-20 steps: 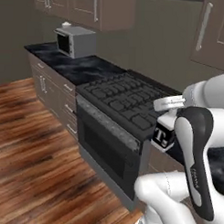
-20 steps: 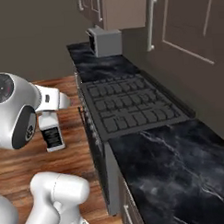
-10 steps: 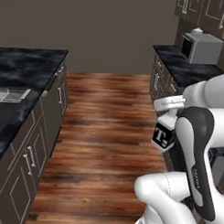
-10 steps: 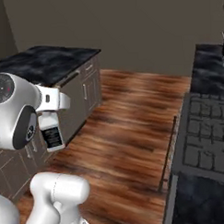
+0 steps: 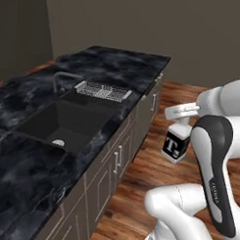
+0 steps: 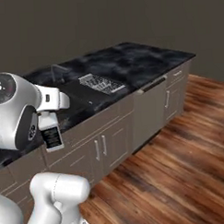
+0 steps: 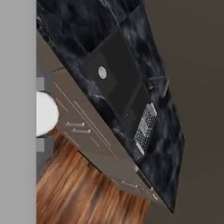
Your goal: Move the drinks to the dining counter.
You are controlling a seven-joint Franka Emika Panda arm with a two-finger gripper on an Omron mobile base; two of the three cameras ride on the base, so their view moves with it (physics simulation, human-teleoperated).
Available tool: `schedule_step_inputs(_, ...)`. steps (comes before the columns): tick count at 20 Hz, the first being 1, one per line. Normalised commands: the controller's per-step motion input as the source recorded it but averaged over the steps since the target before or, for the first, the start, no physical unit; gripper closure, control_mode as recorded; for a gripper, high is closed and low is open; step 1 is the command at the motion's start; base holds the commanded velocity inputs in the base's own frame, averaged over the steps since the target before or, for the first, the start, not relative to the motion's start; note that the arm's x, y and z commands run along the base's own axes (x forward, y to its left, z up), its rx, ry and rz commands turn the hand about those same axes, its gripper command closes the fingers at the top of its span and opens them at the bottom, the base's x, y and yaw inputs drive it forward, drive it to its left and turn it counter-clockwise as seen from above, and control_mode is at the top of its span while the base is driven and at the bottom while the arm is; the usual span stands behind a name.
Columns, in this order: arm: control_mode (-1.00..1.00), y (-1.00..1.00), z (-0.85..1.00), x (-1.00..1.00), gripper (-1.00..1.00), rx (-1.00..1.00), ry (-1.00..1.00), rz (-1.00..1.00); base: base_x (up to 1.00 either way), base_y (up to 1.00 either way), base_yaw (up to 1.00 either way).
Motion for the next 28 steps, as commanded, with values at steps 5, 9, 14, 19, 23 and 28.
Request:
schedule_step_inputs(5, 1.00, 0.00, 0.00, 0.00, 1.00, 0.00, 0.00, 0.00, 0.46, 0.92, 0.59)
schedule_step_inputs(9, 1.00, 0.00, 0.00, 0.00, 1.00, 0.00, 0.00, 0.00, 0.39, 0.71, 0.69)
schedule_step_inputs(14, 1.00, 0.00, 0.00, 0.00, 1.00, 0.00, 0.00, 0.00, 0.32, 0.45, 0.79)
schedule_step_inputs(19, 1.00, 0.00, 0.00, 0.00, 1.00, 0.00, 0.00, 0.00, 0.42, 0.36, 0.78)
schedule_step_inputs(23, 1.00, 0.00, 0.00, 0.00, 1.00, 0.00, 0.00, 0.00, 0.69, 0.23, 0.72)
schedule_step_inputs(28, 1.00, 0.00, 0.00, 0.00, 1.00, 0.00, 0.00, 0.00, 0.75, 0.20, 0.34)
